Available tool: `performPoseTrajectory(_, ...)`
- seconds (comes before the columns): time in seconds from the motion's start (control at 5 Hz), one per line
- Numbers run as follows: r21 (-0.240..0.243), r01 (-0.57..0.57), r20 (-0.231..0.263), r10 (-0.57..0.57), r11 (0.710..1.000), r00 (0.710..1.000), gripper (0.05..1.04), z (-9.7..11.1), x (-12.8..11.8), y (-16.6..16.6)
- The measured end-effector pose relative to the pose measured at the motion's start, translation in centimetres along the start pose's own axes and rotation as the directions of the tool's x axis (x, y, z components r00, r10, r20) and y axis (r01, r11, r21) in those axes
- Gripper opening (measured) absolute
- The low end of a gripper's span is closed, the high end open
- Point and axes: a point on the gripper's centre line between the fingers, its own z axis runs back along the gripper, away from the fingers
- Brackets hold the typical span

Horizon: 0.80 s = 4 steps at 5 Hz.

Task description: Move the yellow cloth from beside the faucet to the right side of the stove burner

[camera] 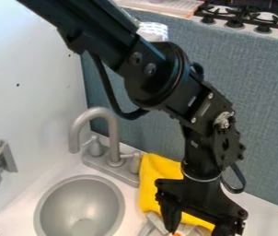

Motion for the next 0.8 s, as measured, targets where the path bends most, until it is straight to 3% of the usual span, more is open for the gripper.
performPoseTrajectory(0.2, 0.010, -0.001, -0.019, 0.001, 1.000, 1.000, 1.001, -0.6, -0.2, 0.1)
performPoseTrajectory(0.4, 0.002, -0.049, 0.019, 0.049, 0.999, 0.999, 1.001, -1.1, 2.1, 0.9)
performPoseTrajectory(0.8, 0.082, -0.163, 0.041, 0.160, 0.983, 0.986, 1.001, -3.2, 8.1, 4.8)
